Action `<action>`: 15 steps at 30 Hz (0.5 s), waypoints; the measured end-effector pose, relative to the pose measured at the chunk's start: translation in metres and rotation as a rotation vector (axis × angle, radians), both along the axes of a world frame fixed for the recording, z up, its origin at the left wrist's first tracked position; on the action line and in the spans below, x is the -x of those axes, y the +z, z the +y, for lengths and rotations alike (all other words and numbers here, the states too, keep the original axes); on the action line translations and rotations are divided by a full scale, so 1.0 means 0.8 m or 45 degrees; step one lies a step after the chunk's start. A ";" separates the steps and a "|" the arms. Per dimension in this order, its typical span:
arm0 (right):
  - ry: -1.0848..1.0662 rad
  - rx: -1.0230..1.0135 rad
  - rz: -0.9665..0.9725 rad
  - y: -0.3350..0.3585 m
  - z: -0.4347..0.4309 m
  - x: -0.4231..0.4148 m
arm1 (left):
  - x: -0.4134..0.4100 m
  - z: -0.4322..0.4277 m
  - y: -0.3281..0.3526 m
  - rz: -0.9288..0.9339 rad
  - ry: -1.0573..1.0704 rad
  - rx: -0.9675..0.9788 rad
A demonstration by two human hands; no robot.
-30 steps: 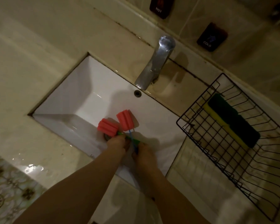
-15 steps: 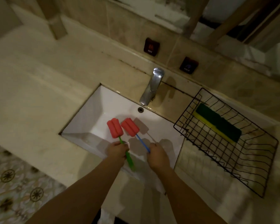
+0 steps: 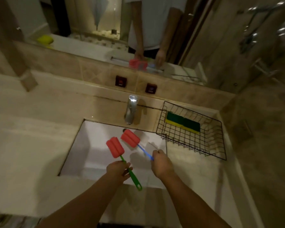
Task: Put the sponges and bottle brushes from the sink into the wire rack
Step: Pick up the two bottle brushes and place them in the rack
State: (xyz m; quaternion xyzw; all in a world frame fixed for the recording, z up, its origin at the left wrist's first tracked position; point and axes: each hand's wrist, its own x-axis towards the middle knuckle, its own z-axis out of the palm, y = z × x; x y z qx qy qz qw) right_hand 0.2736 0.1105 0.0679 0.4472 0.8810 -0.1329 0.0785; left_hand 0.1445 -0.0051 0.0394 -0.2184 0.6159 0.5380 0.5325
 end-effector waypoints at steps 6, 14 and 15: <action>-0.157 -0.056 0.023 0.041 0.001 -0.037 | -0.026 0.023 0.040 0.031 -0.204 -0.111; -0.280 -0.181 0.046 0.087 0.074 -0.092 | -0.083 0.107 0.085 -0.085 -0.408 -0.311; -0.292 -0.204 0.059 0.089 0.088 -0.097 | -0.091 0.121 0.090 -0.094 -0.424 -0.311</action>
